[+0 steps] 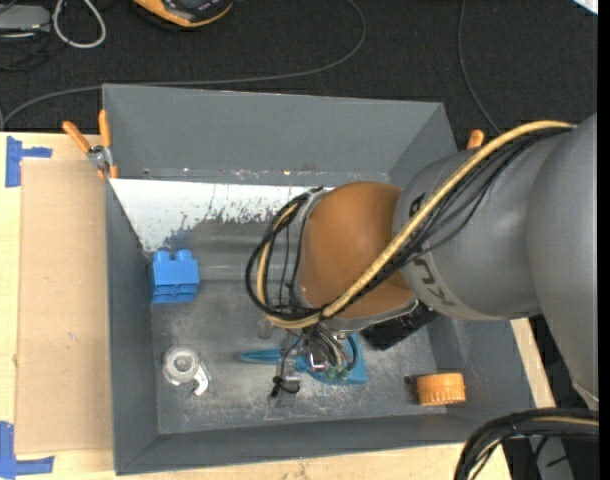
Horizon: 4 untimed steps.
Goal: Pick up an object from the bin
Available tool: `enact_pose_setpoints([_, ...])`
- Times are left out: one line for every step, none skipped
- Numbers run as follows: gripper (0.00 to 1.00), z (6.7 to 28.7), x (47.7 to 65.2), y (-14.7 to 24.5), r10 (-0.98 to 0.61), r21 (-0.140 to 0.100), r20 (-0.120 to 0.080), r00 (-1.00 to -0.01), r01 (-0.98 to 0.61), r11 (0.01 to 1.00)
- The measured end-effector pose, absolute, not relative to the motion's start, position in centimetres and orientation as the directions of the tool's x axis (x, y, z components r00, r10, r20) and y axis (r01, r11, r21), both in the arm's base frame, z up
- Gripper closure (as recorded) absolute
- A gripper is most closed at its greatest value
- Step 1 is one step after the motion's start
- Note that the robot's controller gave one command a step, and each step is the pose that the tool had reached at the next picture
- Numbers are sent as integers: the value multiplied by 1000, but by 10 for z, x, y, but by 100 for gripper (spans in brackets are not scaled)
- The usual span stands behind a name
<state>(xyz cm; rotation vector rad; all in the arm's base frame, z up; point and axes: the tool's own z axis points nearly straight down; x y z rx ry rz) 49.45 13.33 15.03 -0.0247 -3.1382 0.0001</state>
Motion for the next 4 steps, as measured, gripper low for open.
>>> enact_pose_setpoints([0,150,494,133,16,0,3,-1000,16,1000])
enact_pose_setpoints([100,100,479,72,200,-2,8,-980,200,980])
enact_pose_setpoints([100,100,479,72,202,-2,8,-979,202,979])
enact_pose_setpoints([100,98,480,72,206,-2,9,-979,206,979])
